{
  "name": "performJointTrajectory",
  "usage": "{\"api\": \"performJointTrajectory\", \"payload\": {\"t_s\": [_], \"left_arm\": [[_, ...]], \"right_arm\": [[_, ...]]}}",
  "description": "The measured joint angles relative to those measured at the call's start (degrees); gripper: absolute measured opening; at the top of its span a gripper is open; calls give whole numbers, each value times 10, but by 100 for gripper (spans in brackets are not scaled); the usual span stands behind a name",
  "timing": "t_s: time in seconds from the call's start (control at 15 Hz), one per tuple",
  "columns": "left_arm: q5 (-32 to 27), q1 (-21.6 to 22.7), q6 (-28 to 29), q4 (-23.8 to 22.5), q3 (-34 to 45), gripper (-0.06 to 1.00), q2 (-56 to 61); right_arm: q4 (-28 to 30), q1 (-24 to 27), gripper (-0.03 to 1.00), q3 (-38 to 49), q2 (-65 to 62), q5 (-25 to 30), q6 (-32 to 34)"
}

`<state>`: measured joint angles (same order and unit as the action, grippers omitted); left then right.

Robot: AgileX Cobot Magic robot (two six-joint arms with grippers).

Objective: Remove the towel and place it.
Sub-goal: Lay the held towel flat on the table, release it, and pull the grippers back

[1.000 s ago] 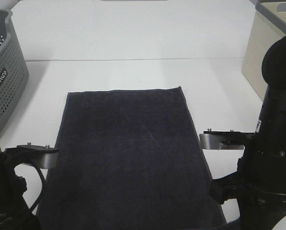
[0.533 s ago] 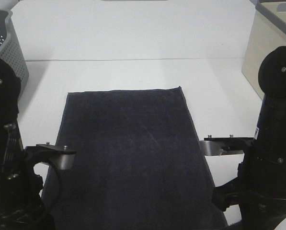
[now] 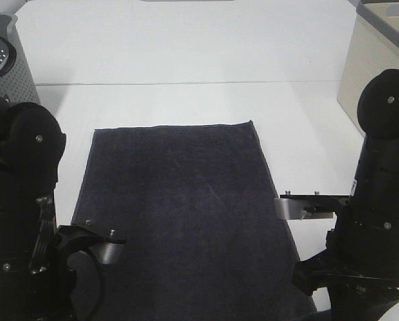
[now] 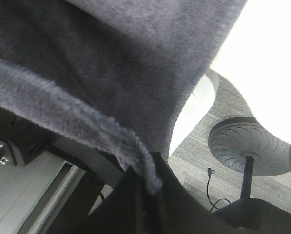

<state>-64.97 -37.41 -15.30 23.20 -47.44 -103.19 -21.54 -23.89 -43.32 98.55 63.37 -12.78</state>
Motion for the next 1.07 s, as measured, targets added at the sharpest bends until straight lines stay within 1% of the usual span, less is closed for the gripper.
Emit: {"api": "performJointTrajectory", "payload": {"t_s": [0.2,0.33,0.4,0.47,0.53,0.67,0.73,0.8,0.87,1.0,1.07], "left_arm": [[4,-16,0,7,0,2,0],[20,-38,0,15,0,7,0],[28,-47,0,21,0,12,0],[32,-52,0,26,0,19,0],[37,-53,4,32,0,29,0],[41,-53,34,40,-3,53,0],[39,-53,45,44,-6,61,0],[34,-53,52,46,-13,65,0],[23,-53,53,48,-25,67,0],[-6,-53,53,48,-63,68,0],[-11,-53,51,43,-87,68,0]], "right_arm": [[-21,0,4,0,0,0,-16],[-31,0,10,0,0,0,-27],[-33,0,16,0,0,0,-30],[-34,0,24,0,0,0,-30],[-35,0,36,0,0,0,-29],[-36,0,56,0,0,0,-21],[-36,0,62,0,0,0,-18],[-36,0,65,0,-1,0,-15],[-36,0,67,0,-3,0,-15],[-31,0,68,-7,-19,1,-14],[-20,1,68,-22,-29,-1,-9]]}}
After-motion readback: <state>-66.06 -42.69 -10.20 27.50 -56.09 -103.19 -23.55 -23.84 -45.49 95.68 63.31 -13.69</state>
